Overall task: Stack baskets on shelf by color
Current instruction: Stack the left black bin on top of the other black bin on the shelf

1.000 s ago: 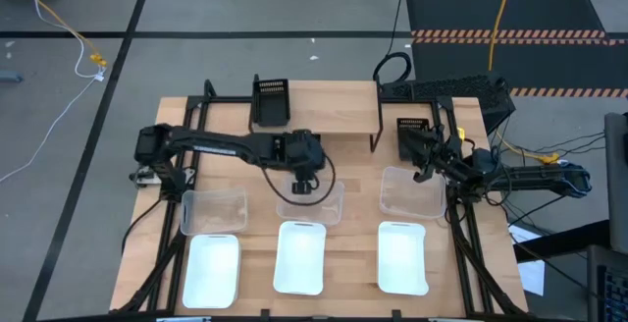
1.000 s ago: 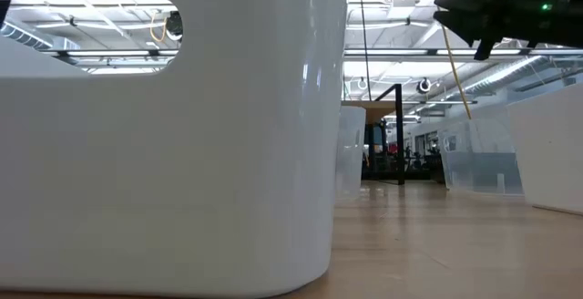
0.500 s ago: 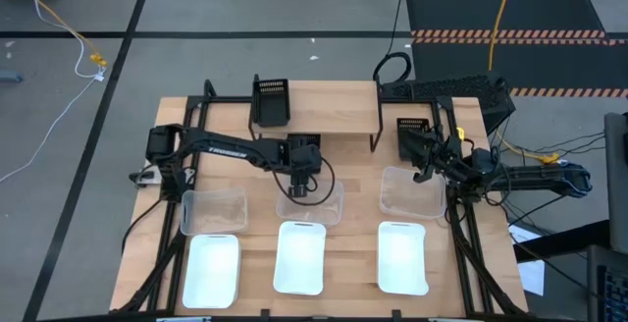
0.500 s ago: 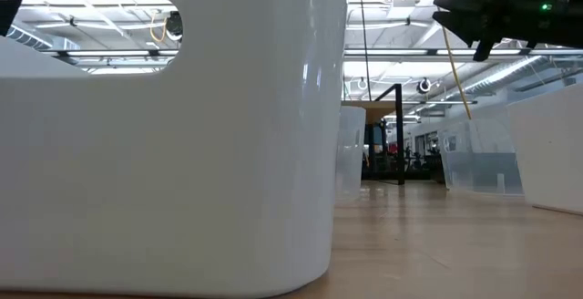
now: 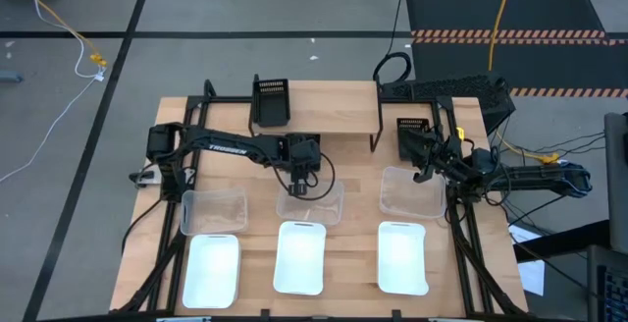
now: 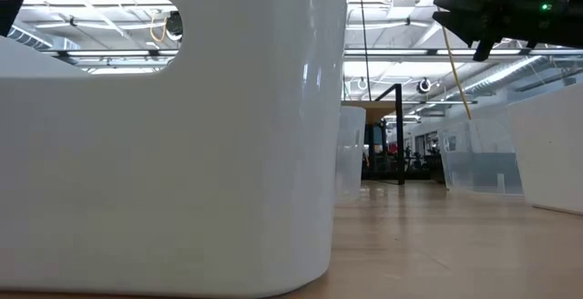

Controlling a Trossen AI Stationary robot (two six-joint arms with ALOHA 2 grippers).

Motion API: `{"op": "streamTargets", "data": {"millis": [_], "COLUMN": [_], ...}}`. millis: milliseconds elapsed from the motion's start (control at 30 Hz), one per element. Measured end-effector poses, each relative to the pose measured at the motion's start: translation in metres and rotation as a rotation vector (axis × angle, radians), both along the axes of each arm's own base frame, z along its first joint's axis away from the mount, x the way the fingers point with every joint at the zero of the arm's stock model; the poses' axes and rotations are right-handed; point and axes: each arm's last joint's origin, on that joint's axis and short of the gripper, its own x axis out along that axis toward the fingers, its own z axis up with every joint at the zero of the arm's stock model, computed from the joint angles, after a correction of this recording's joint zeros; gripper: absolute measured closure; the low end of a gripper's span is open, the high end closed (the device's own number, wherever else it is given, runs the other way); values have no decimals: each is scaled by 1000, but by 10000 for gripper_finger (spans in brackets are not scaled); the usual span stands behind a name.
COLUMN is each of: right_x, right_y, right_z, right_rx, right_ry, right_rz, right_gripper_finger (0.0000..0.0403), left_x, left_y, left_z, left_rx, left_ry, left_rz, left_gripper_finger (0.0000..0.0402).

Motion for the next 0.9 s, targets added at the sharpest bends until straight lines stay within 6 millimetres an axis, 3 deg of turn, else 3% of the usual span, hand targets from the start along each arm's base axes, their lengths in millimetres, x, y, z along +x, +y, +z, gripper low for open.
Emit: {"op": "streamTargets", "data": {"millis": [133, 467, 567, 767, 900], "right_x": [0, 0, 0, 0, 0], "right_y": [0, 0, 0, 0, 0], "right_z": [0, 0, 0, 0, 1], "right_rx": [0, 0, 0, -4, -14], "right_ry": [1, 0, 0, 1, -4], "right_rz": [0, 0, 0, -2, -7], "right_gripper_finger": [245, 245, 245, 245, 245], "left_x": [0, 1, 1, 1, 0], "left_y": [0, -1, 0, 0, 0], "left_z": [0, 0, 0, 0, 0], "left_rx": [0, -12, -20, -26, -36], "left_ry": [-1, -11, -17, -22, -13], "left_rz": [0, 26, 41, 53, 72], "left_gripper_finger": [393, 393, 372, 290, 286]}}
